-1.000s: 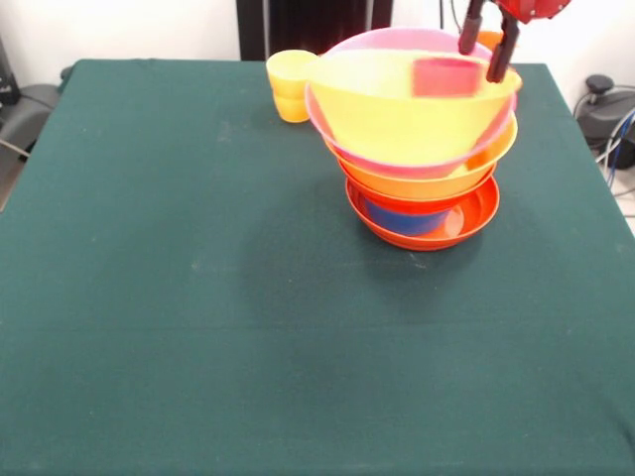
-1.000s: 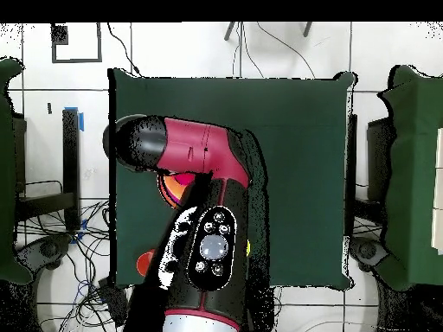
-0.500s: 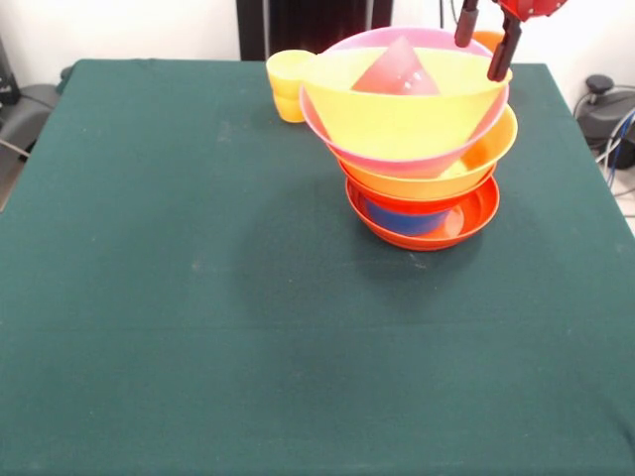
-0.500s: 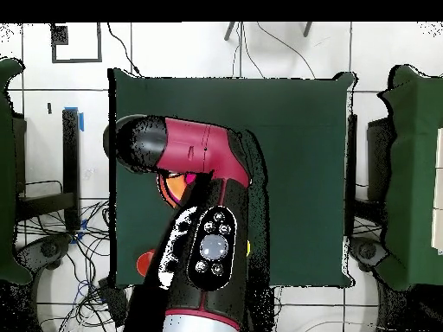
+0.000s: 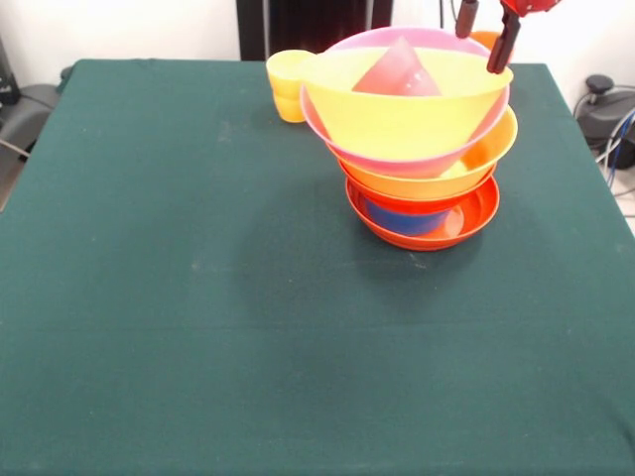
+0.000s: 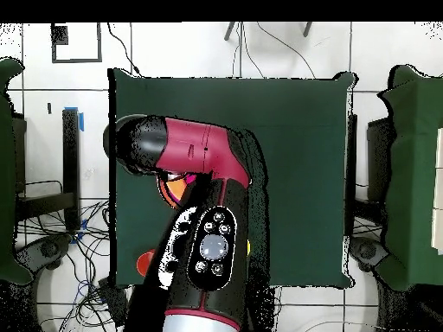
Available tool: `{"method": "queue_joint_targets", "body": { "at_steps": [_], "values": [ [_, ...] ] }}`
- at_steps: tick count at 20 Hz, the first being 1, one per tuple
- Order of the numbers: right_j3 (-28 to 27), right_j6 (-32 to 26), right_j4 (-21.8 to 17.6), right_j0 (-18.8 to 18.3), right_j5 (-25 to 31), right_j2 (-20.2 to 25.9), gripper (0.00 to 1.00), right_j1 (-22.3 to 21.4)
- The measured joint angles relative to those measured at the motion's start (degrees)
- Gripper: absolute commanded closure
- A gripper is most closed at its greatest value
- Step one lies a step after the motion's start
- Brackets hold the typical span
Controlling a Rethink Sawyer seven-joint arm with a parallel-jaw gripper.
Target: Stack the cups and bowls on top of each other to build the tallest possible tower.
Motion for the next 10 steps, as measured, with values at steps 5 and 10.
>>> {"method": "queue_joint_targets", "body": {
  "at_steps": [5, 10],
  "values": [
    [-0.03, 0.0, -0.01, -0.07, 1.34, 0.0, 0.0, -0.35],
    [-0.46, 0.0, 0.0, -0.17, 2.97, 0.0, 0.0, -0.47]
  ]
}}
